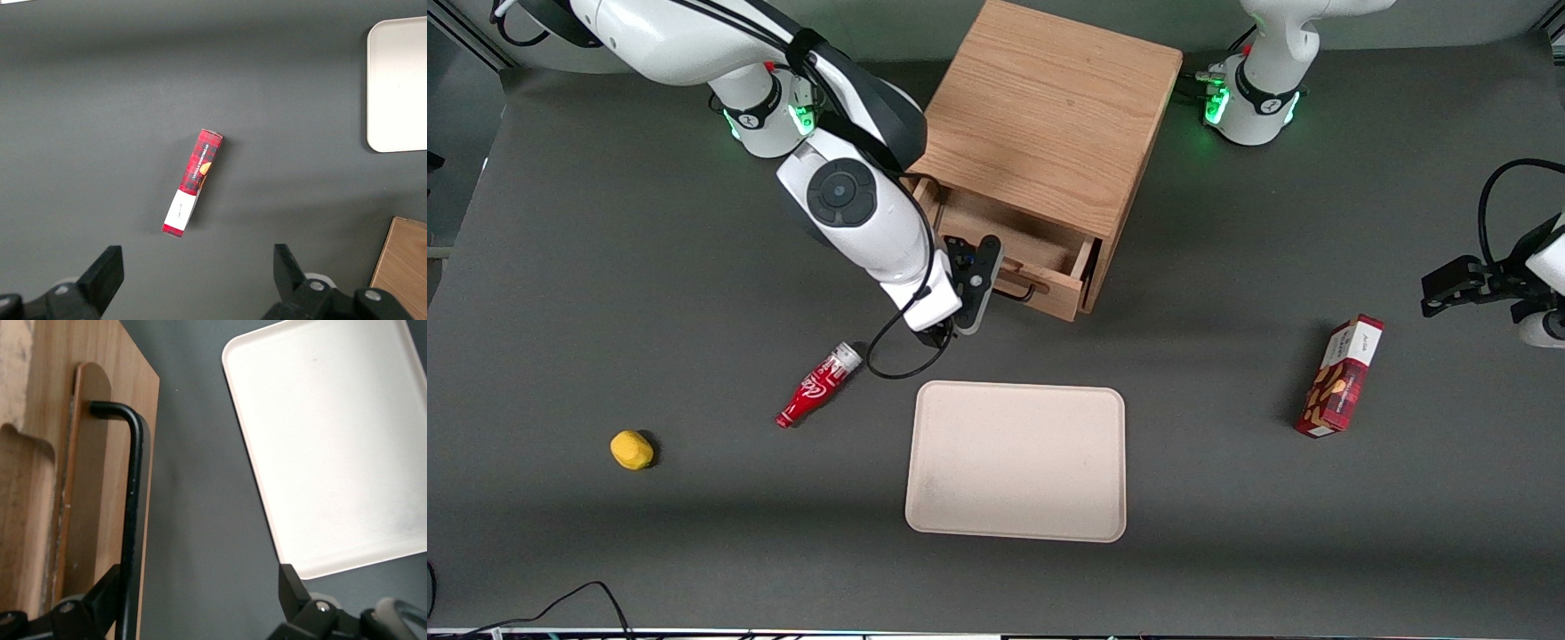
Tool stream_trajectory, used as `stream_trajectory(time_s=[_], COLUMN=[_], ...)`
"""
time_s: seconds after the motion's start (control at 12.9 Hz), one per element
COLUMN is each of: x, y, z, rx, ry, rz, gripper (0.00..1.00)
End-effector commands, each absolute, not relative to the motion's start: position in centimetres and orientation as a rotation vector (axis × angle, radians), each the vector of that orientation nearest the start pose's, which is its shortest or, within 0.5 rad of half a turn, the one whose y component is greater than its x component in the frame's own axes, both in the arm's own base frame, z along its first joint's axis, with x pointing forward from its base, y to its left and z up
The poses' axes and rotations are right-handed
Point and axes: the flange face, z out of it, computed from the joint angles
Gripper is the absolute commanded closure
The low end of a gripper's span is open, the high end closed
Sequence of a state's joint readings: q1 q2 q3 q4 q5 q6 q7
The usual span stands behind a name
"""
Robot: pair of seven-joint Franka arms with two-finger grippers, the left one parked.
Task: Open upper drawer
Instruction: 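Pull the handle outward with the right gripper, sliding the drawer open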
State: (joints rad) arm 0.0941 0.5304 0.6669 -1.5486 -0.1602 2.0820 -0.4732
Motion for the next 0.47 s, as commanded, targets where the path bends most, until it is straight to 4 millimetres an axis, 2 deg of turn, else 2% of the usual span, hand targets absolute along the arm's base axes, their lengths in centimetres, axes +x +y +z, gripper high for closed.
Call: stream_trajectory(time_s=[0.0, 0.08, 0.39], x=[57.9, 59.0, 61.6], y=[40.3, 39.4, 37.8], z=[41.0, 41.2, 42.0], rx=[-2.413, -2.423, -2.433], ry=[-1.754, -1.752, -1.794], rz=[-0.202, -0.22, -0.279], gripper=[0.0, 0.0, 0.0])
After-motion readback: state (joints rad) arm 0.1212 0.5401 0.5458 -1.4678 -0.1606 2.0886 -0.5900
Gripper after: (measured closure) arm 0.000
